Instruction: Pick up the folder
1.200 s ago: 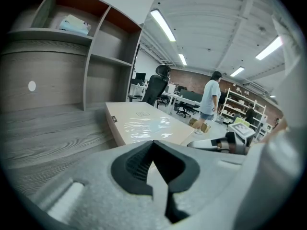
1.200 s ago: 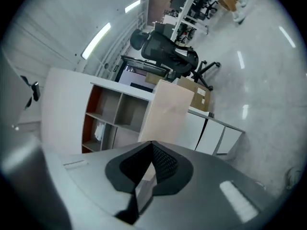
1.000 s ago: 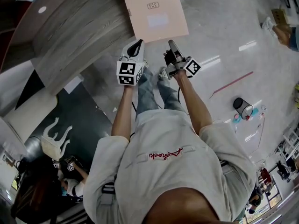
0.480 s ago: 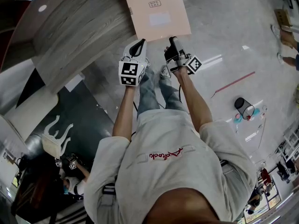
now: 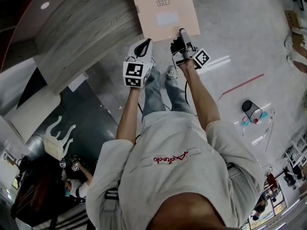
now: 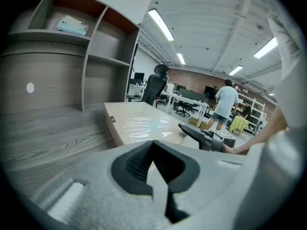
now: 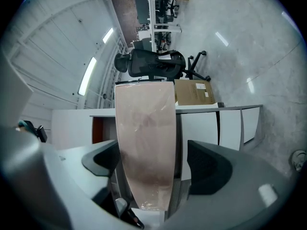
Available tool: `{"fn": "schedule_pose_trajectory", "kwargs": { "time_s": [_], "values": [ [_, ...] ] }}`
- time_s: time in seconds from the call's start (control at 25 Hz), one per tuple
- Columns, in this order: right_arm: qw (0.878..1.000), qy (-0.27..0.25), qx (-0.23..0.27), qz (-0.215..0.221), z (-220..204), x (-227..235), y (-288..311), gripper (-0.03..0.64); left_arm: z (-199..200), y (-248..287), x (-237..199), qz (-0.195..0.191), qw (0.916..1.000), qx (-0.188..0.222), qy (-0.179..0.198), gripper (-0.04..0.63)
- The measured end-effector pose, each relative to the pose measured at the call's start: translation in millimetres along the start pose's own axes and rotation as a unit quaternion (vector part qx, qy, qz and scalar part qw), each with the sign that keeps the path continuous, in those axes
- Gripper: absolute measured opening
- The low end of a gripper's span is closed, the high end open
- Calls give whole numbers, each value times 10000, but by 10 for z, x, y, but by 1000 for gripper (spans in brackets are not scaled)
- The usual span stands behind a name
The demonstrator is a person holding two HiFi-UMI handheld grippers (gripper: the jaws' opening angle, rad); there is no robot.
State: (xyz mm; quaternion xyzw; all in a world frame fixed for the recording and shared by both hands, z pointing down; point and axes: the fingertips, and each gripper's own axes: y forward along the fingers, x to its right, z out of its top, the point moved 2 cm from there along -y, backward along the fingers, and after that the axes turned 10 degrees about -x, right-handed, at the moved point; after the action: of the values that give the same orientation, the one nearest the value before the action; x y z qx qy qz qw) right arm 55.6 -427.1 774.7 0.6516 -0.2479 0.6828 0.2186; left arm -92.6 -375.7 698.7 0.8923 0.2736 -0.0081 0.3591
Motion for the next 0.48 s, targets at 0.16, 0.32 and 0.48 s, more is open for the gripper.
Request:
{"fn": "schedule_pose_trajectory", "kwargs": {
  "time_s": [0.16,0.32,0.48],
  "values": [
    [10000,8,9,12,53,-9,86,414,-16,-11,-3,2,10000,-4,-12,-2],
    [10000,-25,46,50,118,-24,171,367,-37,-12,24,-12,10000,-17,-15,-2],
    [9999,-21,152,14,180,-42,217,304,-50,-20,32,0,10000,-12,-32,-2]
  ]
}}
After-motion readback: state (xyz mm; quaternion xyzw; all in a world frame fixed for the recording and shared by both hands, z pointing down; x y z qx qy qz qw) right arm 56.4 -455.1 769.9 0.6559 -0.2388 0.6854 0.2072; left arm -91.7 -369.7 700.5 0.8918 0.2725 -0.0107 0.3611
